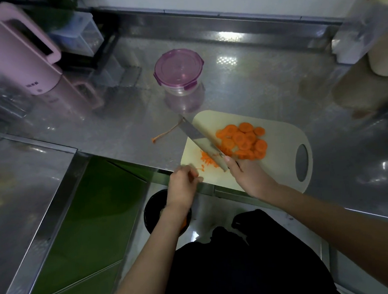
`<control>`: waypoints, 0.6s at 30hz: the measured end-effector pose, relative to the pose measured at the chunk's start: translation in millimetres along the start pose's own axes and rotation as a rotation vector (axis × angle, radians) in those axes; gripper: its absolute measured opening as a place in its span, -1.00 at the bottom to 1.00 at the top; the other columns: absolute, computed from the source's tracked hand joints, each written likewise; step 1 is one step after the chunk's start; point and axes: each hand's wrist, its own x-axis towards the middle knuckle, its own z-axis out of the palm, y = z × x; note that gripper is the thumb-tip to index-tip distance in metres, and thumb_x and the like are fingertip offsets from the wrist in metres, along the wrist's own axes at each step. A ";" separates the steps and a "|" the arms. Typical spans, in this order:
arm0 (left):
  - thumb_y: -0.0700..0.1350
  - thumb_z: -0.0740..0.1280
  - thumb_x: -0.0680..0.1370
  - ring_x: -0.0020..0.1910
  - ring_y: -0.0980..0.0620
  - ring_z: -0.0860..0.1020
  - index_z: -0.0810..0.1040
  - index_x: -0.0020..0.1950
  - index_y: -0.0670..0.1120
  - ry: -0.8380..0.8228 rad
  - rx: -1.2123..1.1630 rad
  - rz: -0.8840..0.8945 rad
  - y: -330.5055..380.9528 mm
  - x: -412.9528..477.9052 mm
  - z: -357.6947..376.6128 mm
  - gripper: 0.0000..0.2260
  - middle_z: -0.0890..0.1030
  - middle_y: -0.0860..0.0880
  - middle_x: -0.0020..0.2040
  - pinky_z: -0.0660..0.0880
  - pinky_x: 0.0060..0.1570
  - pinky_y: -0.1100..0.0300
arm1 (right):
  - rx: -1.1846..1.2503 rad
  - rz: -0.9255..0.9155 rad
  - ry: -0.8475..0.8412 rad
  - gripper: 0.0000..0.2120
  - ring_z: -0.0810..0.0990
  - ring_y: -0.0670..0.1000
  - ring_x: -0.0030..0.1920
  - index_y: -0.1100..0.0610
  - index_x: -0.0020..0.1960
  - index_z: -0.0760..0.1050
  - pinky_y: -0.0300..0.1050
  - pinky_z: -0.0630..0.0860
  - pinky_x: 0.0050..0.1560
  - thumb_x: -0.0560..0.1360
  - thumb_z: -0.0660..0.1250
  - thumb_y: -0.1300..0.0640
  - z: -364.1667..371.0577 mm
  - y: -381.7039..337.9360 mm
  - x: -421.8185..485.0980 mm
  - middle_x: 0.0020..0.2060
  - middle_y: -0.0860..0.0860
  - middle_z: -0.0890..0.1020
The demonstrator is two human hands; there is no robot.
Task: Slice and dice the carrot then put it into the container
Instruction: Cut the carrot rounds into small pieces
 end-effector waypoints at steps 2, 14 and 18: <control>-0.20 0.46 0.43 -0.10 -0.01 0.55 0.57 -0.18 -0.16 0.023 0.005 -0.003 2.6 2.4 2.3 -0.91 0.59 -0.08 -0.09 0.49 -0.01 0.17 | 0.049 -0.023 0.029 -0.63 0.32 -0.20 -0.40 -0.14 -0.34 0.18 -0.39 0.27 -0.33 0.65 0.04 0.02 -6.3 0.8 -2.4 -0.45 -0.17 0.31; -0.36 0.24 0.50 0.02 -0.11 0.52 0.57 0.04 -0.14 0.184 0.030 0.174 27.7 14.4 19.5 -0.78 0.54 -0.09 0.04 0.46 0.08 0.03 | 0.083 0.112 0.092 -0.48 0.36 0.01 -0.44 0.14 -0.40 0.27 -0.07 0.28 -0.26 0.61 -0.02 -0.15 -44.5 26.9 2.6 -0.50 0.05 0.37; -0.36 0.28 0.46 0.01 -0.12 0.48 0.54 -0.01 -0.15 0.182 0.037 0.259 46.1 22.4 21.2 -0.82 0.52 -0.10 -0.01 0.43 0.05 -0.01 | 0.167 0.158 0.150 -0.47 0.35 -0.01 -0.45 0.15 -0.39 0.27 -0.12 0.29 -0.30 0.61 -0.02 -0.17 -55.9 27.3 10.3 -0.49 0.05 0.37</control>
